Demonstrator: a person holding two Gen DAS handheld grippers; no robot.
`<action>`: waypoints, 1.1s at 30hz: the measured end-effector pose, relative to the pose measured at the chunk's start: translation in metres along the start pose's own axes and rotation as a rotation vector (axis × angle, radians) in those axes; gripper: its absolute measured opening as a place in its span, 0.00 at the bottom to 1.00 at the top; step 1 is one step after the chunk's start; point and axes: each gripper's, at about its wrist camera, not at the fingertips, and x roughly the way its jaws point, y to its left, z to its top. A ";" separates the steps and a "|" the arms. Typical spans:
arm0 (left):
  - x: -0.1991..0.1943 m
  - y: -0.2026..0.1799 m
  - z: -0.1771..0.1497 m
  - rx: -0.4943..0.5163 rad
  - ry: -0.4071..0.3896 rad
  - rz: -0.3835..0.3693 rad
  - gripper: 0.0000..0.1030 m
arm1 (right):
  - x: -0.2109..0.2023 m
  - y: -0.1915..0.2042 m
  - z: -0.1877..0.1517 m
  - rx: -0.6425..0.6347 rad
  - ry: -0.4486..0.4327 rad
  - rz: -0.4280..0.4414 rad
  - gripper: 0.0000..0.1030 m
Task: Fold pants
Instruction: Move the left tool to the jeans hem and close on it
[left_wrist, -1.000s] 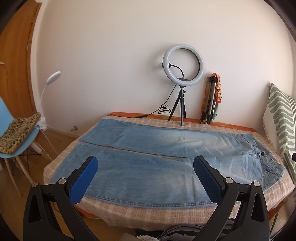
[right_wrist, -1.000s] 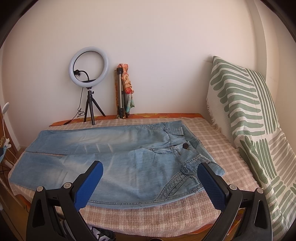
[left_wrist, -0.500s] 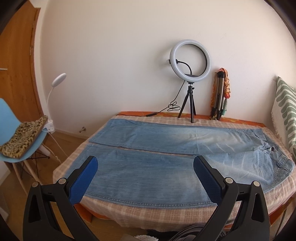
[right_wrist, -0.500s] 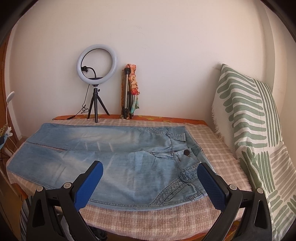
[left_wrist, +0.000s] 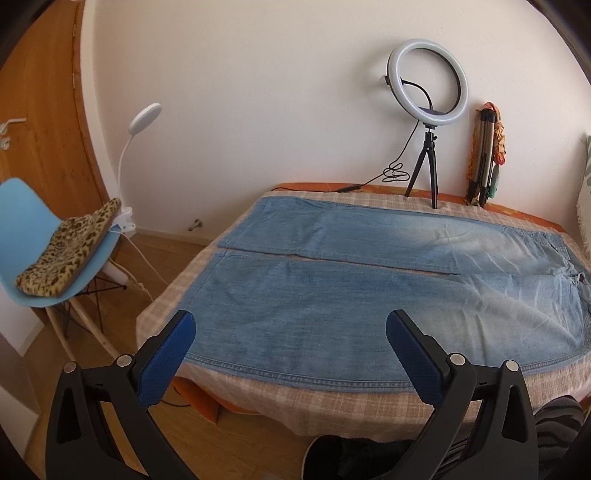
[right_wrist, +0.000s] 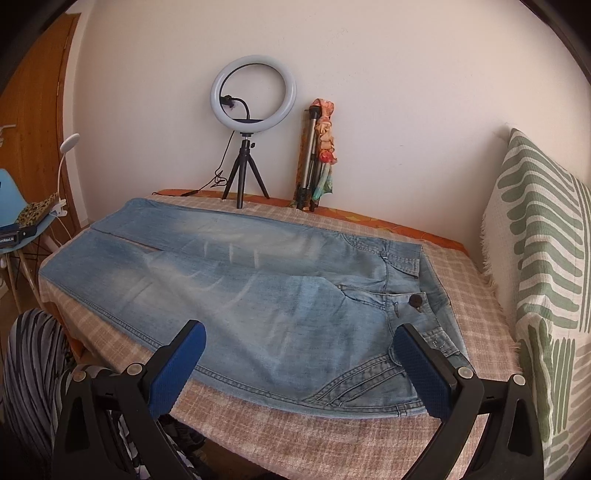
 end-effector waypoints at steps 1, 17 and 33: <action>0.005 0.005 -0.002 -0.004 0.016 0.001 1.00 | 0.005 0.003 -0.003 -0.014 0.010 0.018 0.99; 0.093 0.120 -0.036 -0.165 0.233 0.075 0.79 | 0.114 0.095 -0.034 -0.381 0.289 0.235 0.72; 0.158 0.183 -0.066 -0.473 0.338 0.002 0.60 | 0.161 0.118 -0.037 -0.467 0.368 0.247 0.70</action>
